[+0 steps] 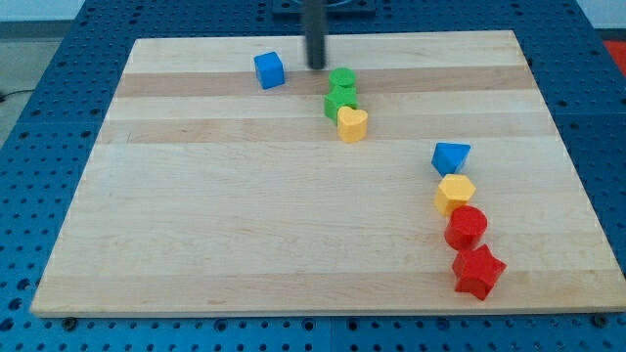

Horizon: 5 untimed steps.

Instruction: Push the yellow hexagon to the bottom left of the blue triangle

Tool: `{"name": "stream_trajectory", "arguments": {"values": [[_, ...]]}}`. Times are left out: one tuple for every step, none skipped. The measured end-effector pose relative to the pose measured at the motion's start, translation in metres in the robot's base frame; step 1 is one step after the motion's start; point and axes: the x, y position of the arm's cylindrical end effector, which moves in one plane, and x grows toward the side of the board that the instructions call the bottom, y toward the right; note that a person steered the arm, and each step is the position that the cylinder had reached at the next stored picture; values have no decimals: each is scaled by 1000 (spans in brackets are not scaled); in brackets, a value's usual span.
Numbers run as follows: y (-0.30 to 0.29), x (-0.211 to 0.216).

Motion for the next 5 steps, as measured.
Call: {"name": "stream_trajectory", "arguments": {"values": [[128,4],[210,79],[222,166],[175,232],[158,236]]}}
